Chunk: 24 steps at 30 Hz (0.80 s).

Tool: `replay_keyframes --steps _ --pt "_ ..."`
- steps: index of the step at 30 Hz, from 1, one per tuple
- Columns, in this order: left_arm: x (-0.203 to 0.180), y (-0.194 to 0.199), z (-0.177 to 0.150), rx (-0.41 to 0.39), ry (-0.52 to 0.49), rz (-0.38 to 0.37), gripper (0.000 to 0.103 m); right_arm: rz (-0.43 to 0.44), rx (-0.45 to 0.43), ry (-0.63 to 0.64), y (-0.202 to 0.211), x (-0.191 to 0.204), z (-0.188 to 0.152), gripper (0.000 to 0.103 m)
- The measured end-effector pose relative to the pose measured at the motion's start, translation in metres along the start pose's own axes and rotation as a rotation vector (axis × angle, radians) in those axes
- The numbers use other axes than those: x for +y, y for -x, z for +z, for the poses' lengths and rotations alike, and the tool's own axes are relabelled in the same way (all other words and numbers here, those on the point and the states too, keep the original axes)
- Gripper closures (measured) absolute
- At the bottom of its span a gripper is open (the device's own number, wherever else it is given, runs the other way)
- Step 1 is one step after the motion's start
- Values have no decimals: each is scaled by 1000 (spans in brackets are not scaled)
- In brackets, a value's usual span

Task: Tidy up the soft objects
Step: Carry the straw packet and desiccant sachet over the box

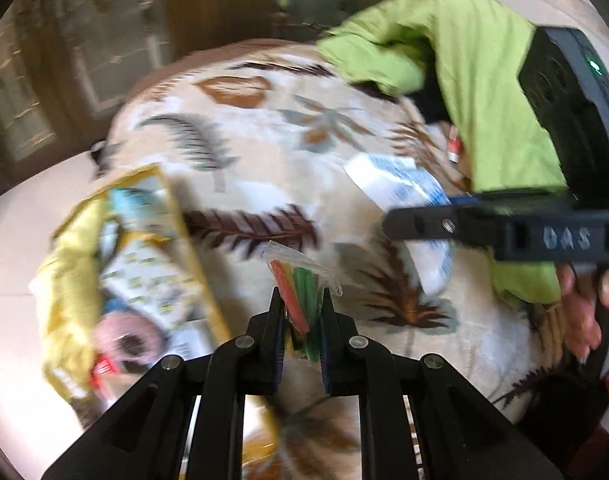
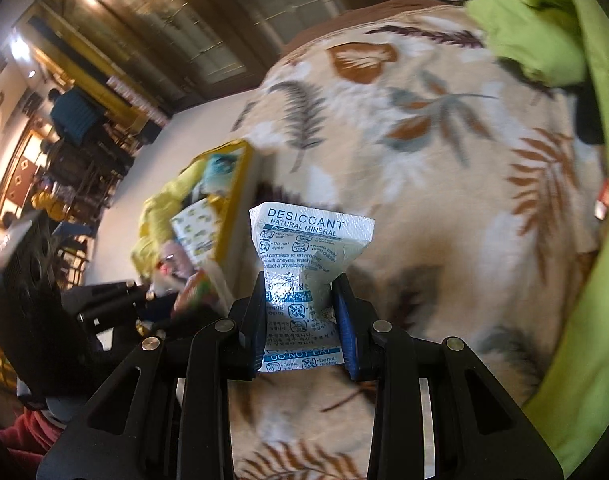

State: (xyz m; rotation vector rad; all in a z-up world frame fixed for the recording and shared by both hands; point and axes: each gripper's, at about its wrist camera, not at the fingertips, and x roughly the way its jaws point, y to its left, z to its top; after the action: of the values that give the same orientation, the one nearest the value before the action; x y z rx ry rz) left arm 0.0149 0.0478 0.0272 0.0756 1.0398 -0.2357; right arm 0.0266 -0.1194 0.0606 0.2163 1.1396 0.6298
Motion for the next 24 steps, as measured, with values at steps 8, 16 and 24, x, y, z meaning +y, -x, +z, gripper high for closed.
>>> replay_keyframes --steps 8,16,24 --pt "45 33 -23 -49 112 113 90 45 34 101 -25 64 0 73" --pt "78 63 -43 -110 205 190 90 66 56 171 -44 111 -4 73" --pt "107 73 -62 -138 297 231 90 53 81 215 -58 142 -9 73"
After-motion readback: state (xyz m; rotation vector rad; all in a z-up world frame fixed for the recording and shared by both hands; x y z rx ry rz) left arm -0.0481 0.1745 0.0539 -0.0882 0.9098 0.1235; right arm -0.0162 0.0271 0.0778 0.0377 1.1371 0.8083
